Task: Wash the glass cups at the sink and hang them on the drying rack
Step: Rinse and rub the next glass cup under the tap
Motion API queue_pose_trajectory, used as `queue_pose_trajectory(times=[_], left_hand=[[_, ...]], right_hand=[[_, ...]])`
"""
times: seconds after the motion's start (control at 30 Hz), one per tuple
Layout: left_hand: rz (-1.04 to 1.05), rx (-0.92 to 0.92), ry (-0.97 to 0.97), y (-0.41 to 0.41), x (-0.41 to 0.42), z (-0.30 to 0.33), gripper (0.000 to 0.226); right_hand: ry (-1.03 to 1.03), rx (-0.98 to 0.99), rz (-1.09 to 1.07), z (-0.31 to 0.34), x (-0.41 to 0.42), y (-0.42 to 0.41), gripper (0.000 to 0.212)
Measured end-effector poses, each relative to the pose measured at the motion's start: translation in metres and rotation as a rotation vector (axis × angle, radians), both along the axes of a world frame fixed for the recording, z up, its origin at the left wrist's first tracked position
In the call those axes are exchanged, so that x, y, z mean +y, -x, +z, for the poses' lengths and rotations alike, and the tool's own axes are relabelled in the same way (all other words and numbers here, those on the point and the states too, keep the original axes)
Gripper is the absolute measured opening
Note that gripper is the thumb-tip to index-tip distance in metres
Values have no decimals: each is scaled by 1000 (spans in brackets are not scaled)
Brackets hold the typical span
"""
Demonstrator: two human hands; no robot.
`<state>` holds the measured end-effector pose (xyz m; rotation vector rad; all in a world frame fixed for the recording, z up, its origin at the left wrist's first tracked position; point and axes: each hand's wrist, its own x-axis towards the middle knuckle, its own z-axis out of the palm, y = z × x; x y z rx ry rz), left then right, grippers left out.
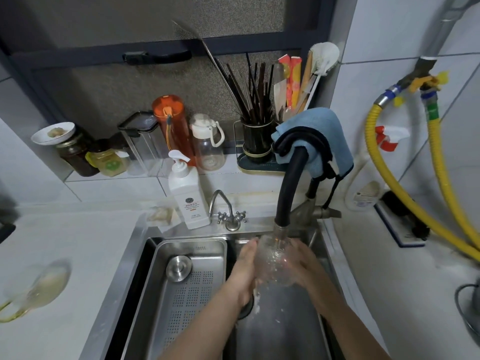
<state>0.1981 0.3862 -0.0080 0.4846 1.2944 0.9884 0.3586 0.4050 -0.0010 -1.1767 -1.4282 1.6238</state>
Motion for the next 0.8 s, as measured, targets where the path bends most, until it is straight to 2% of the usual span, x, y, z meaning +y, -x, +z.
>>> queue_pose_trajectory(times=[0.07,0.1,0.17,0.23,0.27,0.4,0.5,0.63,0.8], left_hand=[[-154,53,-74,0,-13,2,55],[-206,53,-87,2,-20,2,67],[-241,62,-144,15,-31,-5,85],[-221,71,-185,27,-32,-8,90],[-204,68,-190,30,-28,-10,89],[-210,78,-201,11,-14,-5,86],[-162,31,-153,9,-24,-14,92],[-108,1,-163,27,-23,-15,76],[-186,100,-124,10,-11,-9,50]], right_hand=[[53,45,-108,-6,-11,-3,27],[52,36,-120,-11,-15,-3,30],[22,-3,-50,-14,-21,0,49],[19,-31,46,-8,-22,6,73],[34,-31,60,-2,-19,7,74],[-28,28,-16,10,-13,-3,38],[1,33,16,1,-20,-6,38],[20,-25,38,0,-16,10,57],[26,23,-29,-2,-8,5,35]])
